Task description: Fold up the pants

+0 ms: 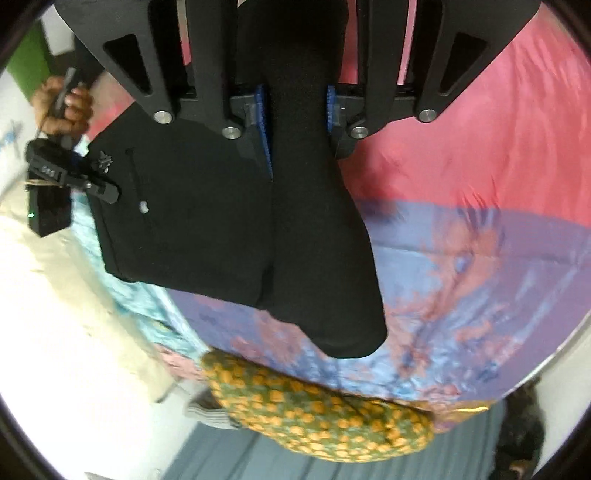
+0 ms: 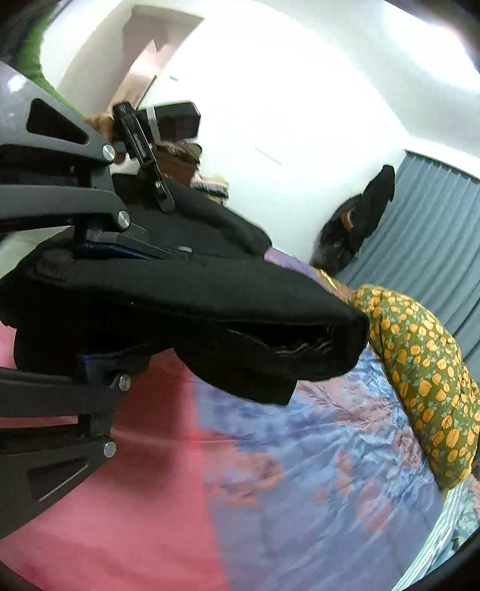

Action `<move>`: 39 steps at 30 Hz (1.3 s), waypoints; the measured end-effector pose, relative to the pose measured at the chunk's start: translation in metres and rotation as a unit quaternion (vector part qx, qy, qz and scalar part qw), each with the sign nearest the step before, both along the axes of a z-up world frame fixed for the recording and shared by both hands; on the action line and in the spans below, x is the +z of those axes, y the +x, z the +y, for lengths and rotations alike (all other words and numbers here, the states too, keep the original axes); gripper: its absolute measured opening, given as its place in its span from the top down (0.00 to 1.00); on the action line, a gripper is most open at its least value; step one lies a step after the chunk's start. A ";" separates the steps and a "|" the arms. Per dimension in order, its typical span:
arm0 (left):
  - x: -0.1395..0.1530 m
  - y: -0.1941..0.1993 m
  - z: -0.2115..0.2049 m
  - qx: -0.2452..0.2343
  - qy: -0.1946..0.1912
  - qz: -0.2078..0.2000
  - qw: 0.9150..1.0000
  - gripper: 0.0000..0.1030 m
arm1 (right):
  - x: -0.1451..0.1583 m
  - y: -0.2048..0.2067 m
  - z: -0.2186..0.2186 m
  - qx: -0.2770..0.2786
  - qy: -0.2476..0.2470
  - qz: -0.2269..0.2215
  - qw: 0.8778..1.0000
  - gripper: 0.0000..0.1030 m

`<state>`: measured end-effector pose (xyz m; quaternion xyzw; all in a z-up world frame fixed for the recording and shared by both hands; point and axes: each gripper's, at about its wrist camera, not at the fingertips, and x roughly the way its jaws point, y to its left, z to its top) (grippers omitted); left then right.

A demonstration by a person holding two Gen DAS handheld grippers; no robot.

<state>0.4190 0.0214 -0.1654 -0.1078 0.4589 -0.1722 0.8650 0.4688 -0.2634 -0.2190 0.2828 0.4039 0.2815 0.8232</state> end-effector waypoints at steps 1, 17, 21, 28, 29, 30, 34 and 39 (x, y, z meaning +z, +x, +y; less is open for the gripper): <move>-0.016 0.006 0.005 0.021 0.023 0.009 0.999 0.55 | -0.012 0.015 0.003 -0.009 -0.003 0.016 1.000 0.59; -0.026 -0.126 -0.022 0.095 0.228 -0.069 0.967 0.01 | -0.005 -0.122 0.047 -0.124 -0.342 -0.007 0.931 0.00; -0.017 -0.147 -0.029 0.094 0.216 -0.060 0.970 0.01 | 0.001 -0.163 0.082 -0.153 -0.394 -0.024 0.906 0.00; 0.005 -0.183 -0.032 0.099 0.217 -0.086 0.967 0.01 | 0.017 -0.203 0.110 -0.168 -0.406 -0.038 0.897 0.00; 0.008 -0.184 -0.031 0.100 0.214 -0.088 0.968 0.01 | 0.021 -0.206 0.114 -0.172 -0.412 -0.043 0.894 0.00; 0.010 -0.186 -0.029 0.103 0.210 -0.091 0.968 0.01 | 0.023 -0.208 0.116 -0.173 -0.414 -0.046 0.892 0.00; 0.015 -0.189 -0.024 0.109 0.187 -0.089 0.972 0.01 | 0.034 -0.213 0.117 -0.186 -0.418 -0.056 0.887 0.00; 0.015 -0.192 -0.022 0.116 0.180 -0.082 0.973 0.01 | 0.042 -0.217 0.117 -0.189 -0.414 -0.061 0.889 0.00</move>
